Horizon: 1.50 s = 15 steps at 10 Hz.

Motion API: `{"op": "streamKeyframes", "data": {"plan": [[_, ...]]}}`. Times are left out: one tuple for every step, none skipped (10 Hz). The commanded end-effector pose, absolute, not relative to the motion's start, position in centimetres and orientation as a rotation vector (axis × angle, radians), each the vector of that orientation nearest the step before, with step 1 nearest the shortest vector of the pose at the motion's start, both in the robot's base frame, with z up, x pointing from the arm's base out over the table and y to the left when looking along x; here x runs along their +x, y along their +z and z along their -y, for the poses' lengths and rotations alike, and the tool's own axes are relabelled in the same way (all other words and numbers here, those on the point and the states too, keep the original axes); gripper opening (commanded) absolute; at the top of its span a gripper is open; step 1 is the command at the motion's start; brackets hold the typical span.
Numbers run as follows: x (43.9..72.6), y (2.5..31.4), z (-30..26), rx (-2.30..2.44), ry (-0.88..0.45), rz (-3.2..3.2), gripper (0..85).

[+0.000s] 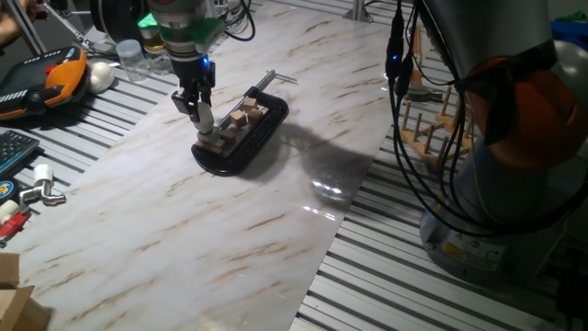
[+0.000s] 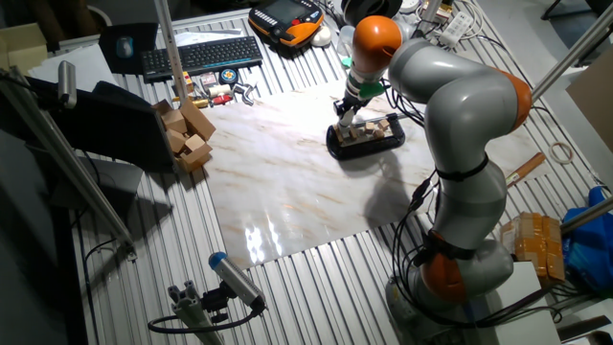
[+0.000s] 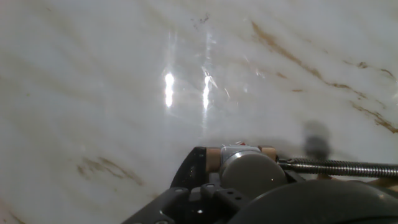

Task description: Install the light bulb by rotating it

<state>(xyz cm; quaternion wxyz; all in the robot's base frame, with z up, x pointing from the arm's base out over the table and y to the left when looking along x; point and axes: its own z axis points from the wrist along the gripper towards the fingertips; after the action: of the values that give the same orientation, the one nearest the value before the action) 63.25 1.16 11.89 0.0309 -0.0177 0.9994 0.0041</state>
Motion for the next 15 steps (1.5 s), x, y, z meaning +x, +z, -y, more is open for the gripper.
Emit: {"op": "streamKeyframes", "data": {"plan": [[63.27,11.95,-1.14,-0.036,0.009,-3.081,17.0],[63.26,11.96,-1.12,-0.003,0.010,-3.081,17.0],[63.26,11.95,-1.12,0.018,0.010,-3.080,17.0],[63.25,11.92,-1.13,0.042,0.011,-3.078,17.0],[63.24,11.89,-1.12,0.049,0.014,-3.076,17.0],[63.22,11.88,-1.11,0.056,0.014,-3.076,17.0],[63.21,11.85,-1.11,0.065,0.012,-3.076,0.0],[63.21,11.81,-1.11,0.077,0.012,-3.076,0.0],[63.21,11.78,-1.10,0.092,0.015,-3.076,0.0],[63.21,11.76,-1.09,0.111,0.020,-3.075,0.0],[63.20,11.76,-1.08,0.134,0.021,-3.073,0.0],[63.21,11.76,-1.09,0.162,0.015,-3.068,0.0],[63.20,11.79,-1.08,0.192,0.007,-3.065,0.0],[63.18,11.79,-1.07,0.241,0.012,-3.058,0.0],[63.18,11.79,-1.09,0.271,-0.003,-3.052,0.0]]}}
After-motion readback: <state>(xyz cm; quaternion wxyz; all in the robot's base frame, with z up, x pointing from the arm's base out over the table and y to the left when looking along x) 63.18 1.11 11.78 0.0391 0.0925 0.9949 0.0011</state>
